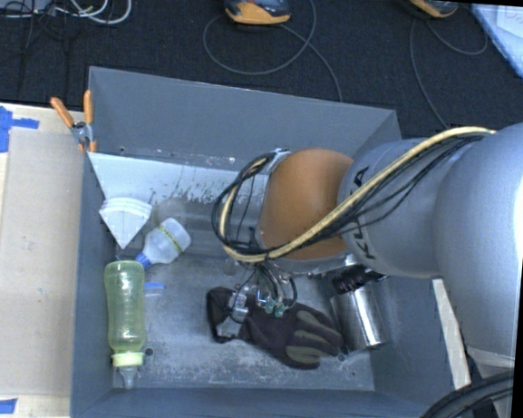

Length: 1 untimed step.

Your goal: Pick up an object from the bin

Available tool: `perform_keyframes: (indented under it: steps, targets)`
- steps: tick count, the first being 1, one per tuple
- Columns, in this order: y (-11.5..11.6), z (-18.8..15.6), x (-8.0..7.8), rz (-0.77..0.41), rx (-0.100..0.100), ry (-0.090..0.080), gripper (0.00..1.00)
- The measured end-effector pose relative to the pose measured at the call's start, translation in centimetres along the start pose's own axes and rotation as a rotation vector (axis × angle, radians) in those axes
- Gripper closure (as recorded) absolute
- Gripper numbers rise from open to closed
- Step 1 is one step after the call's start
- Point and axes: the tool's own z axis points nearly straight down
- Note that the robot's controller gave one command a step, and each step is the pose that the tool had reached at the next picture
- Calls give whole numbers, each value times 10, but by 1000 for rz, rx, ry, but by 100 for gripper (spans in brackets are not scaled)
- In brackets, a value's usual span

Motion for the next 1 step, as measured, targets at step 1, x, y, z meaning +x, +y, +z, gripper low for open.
perform_keyframes:
  steps: [1]
  targets:
    - [-43, 36, 13, -126, 4, 14, 0]
